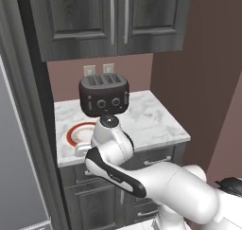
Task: Take the baked cake out of the oven and place it on the plate for cooling. Then close the oven door.
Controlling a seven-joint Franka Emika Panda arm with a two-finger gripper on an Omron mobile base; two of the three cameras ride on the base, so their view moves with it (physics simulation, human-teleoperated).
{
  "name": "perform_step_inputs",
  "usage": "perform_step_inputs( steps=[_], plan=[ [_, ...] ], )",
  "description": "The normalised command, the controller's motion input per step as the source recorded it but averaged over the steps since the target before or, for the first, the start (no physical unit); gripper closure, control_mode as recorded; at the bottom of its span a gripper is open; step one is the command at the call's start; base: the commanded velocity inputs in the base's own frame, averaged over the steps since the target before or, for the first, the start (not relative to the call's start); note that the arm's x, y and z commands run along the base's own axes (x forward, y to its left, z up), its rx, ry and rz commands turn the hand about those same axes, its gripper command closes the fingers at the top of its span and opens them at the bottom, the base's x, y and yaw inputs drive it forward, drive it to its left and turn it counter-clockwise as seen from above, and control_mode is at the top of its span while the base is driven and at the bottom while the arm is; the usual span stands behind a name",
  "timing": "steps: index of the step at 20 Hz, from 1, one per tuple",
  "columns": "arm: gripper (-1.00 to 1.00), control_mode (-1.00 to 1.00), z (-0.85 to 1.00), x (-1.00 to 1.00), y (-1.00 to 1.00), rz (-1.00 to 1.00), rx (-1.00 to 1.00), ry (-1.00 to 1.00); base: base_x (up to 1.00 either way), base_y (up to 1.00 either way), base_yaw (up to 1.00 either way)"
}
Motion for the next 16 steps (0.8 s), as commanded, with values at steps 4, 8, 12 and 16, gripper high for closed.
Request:
perform_step_inputs(
  steps=[4, 8, 12, 16],
  plan=[
    [1.0, 1.0, 0.0, 0.0, 0.0, 0.0, 0.0, 0.0, 0.38, 0.0, 0.0],
    [1.0, 1.0, 0.0, 0.0, 0.0, 0.0, 0.0, 0.0, 0.0, 0.0, 0.0],
    [1.0, 1.0, 0.0, 0.0, 0.0, 0.0, 0.0, 0.0, 0.0, 0.0, 0.0],
    [1.0, 1.0, 0.0, 0.0, 0.0, 0.0, 0.0, 0.0, 0.0, 0.0, 0.0]
  ],
)
